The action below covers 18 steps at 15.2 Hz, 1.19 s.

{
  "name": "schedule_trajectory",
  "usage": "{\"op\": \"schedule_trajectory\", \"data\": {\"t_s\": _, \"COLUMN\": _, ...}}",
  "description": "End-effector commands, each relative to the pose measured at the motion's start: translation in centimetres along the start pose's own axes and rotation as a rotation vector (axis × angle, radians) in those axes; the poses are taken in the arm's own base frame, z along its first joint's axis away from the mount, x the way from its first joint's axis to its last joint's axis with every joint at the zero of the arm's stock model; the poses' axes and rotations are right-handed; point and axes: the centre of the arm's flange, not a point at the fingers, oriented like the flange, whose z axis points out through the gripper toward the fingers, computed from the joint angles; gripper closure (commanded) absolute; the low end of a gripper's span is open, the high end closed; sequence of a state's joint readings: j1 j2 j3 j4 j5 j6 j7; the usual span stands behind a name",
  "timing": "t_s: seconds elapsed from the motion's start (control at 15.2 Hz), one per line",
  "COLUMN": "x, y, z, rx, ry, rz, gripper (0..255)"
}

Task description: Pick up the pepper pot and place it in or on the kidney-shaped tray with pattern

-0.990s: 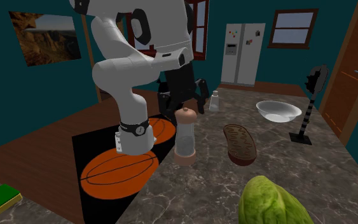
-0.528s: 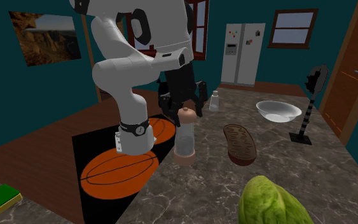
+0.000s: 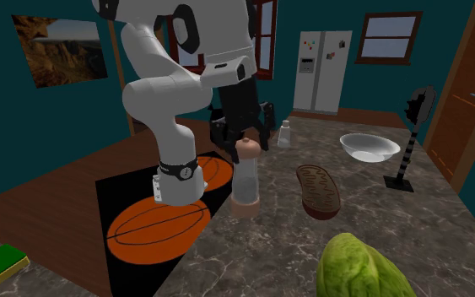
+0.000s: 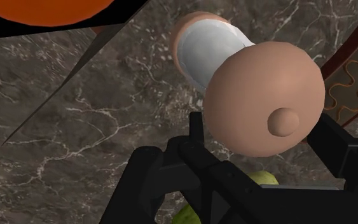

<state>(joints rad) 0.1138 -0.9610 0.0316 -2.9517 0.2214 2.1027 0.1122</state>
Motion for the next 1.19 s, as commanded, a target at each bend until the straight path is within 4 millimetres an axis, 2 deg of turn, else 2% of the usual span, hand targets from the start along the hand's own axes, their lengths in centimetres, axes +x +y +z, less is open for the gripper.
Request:
{"op": "schedule_trajectory", "data": {"t_s": 0.0, "x": 0.1, "y": -0.2, "z": -0.9, "rx": 0.0, "ry": 0.0, "rz": 0.0, "gripper": 255}}
{"op": "schedule_trajectory", "data": {"t_s": 1.12, "x": 0.8, "y": -1.9, "z": -9.7, "rx": 0.0, "ry": 0.0, "rz": 0.0, "gripper": 255}}
